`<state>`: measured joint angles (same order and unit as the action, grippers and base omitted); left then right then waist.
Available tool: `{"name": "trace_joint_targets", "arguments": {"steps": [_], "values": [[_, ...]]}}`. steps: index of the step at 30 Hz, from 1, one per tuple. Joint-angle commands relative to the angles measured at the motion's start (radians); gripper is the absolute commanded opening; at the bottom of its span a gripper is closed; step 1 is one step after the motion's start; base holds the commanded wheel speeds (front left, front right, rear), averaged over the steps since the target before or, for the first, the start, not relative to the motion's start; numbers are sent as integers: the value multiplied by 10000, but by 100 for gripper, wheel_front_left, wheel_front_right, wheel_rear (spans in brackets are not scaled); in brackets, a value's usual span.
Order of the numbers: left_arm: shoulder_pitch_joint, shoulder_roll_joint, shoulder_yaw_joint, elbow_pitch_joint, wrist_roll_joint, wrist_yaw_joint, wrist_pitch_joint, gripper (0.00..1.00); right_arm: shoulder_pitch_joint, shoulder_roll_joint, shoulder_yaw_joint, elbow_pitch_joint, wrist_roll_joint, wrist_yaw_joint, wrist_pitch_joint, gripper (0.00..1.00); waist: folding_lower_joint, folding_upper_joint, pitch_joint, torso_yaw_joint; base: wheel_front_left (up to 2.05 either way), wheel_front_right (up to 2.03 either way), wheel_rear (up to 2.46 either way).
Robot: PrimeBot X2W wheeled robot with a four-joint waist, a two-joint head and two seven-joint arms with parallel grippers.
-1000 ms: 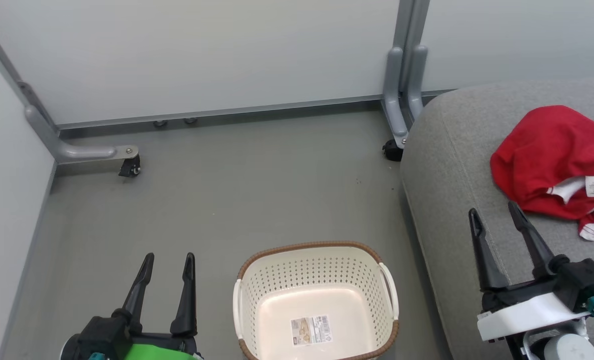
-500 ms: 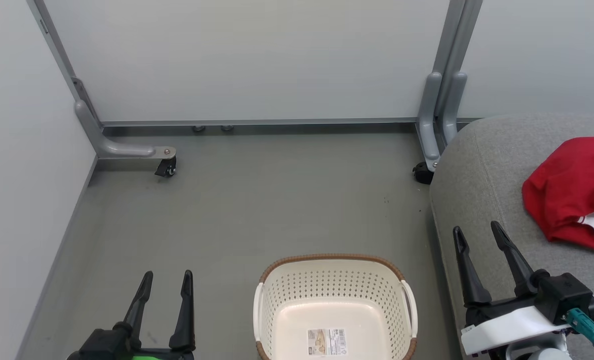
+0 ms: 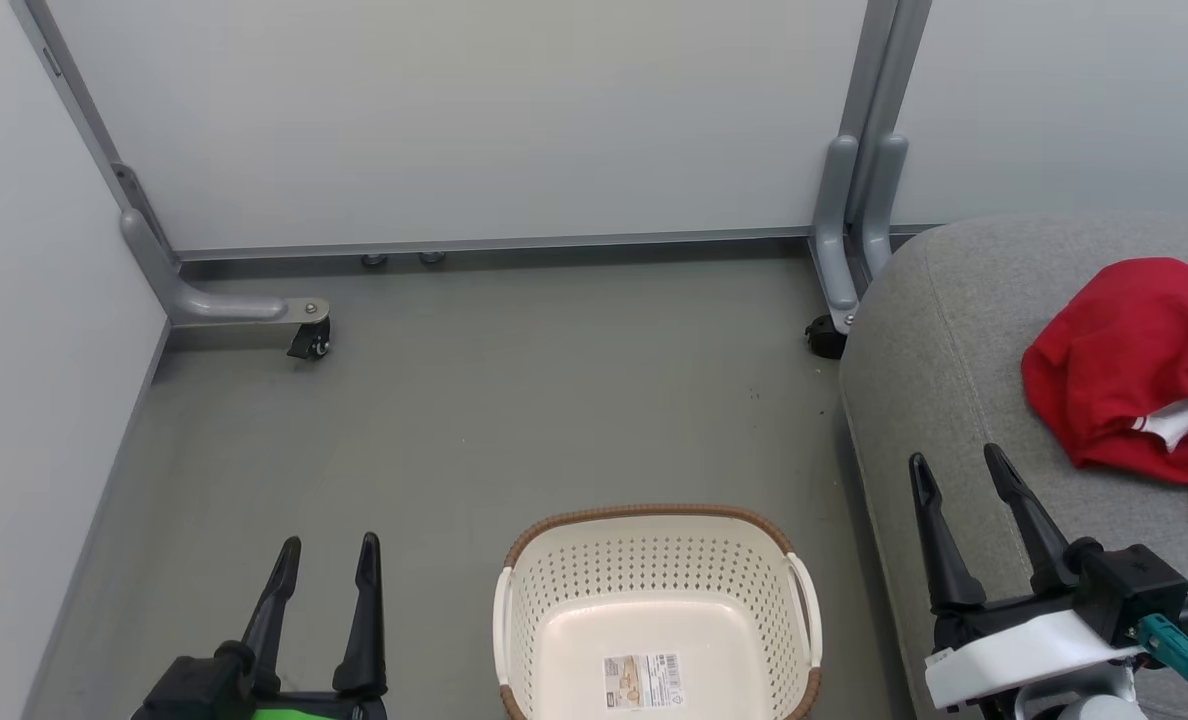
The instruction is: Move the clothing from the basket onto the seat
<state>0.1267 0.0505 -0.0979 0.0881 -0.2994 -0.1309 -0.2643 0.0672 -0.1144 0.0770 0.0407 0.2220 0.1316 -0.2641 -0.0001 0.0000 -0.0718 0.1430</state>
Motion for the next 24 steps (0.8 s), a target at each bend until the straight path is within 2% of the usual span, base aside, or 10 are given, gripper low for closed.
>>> {"name": "trace_joint_targets", "arguments": {"steps": [1, 19, 24], "values": [[37, 5, -3, -9, 55, 6, 4, 100, -107, -37, -22, -28, 21, -19, -1, 100, 1, 0, 2, -6, 0, 0, 0], [-6, 9, 624, 580, 496, 6, 4, 100, -133, 119, -207, 197, -307, -19, -1, 100, 1, 0, 5, -84, 0, 0, 0], [-63, 7, 543, 681, 230, 6, 4, 100, -136, 140, -234, 304, -258, -19, -1, 100, 1, 0, -3, -87, 0, 0, 0]]}}
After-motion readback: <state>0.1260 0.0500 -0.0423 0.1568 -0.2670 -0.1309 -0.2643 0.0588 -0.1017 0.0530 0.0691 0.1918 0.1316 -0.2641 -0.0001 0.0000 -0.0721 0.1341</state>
